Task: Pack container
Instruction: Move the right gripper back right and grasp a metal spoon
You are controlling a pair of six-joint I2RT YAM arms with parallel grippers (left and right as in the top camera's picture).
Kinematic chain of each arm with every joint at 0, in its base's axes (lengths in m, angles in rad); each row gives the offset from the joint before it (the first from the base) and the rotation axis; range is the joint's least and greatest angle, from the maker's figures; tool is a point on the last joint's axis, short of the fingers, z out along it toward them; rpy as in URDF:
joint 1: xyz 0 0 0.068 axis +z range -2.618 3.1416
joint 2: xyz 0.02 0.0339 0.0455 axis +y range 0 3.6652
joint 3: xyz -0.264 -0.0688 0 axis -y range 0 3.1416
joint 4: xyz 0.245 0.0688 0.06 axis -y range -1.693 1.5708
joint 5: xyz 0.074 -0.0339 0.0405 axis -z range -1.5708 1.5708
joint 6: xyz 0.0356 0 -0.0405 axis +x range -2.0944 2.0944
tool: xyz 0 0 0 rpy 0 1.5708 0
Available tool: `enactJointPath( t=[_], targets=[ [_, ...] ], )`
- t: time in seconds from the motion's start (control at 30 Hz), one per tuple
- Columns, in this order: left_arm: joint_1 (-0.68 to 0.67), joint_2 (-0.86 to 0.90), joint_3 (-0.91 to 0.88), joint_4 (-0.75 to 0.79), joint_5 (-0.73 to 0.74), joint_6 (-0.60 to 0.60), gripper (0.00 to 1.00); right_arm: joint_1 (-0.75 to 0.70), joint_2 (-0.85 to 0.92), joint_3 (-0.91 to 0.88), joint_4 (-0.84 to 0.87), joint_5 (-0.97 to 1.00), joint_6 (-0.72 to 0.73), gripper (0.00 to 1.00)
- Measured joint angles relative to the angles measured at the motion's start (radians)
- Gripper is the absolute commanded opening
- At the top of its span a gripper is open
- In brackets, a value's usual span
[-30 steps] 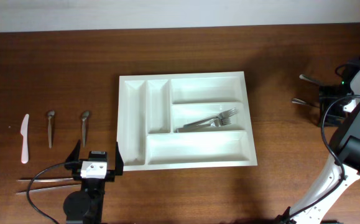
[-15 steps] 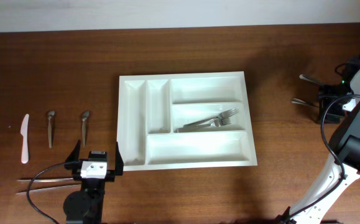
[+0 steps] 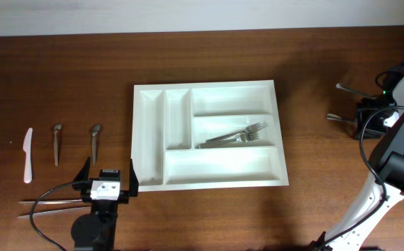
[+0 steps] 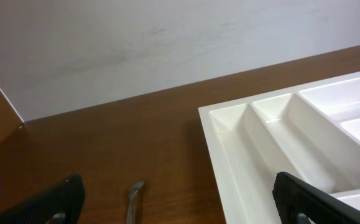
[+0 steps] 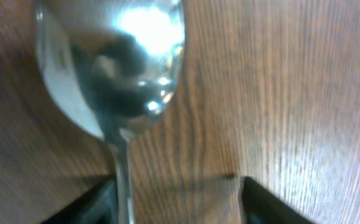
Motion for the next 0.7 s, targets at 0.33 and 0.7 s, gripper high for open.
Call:
enactJointPath(
  t=[0.33, 0.7],
  targets=[
    [0.0, 0.0, 0.0, 0.0, 0.0, 0.0, 0.99, 0.001, 0.002, 0.0, -0.004, 0.007, 0.005, 0.35],
    [0.0, 0.0, 0.0, 0.0, 0.0, 0.0, 0.99, 0.001, 0.005, 0.0, -0.004, 0.012, 0.002, 0.04]
  ],
)
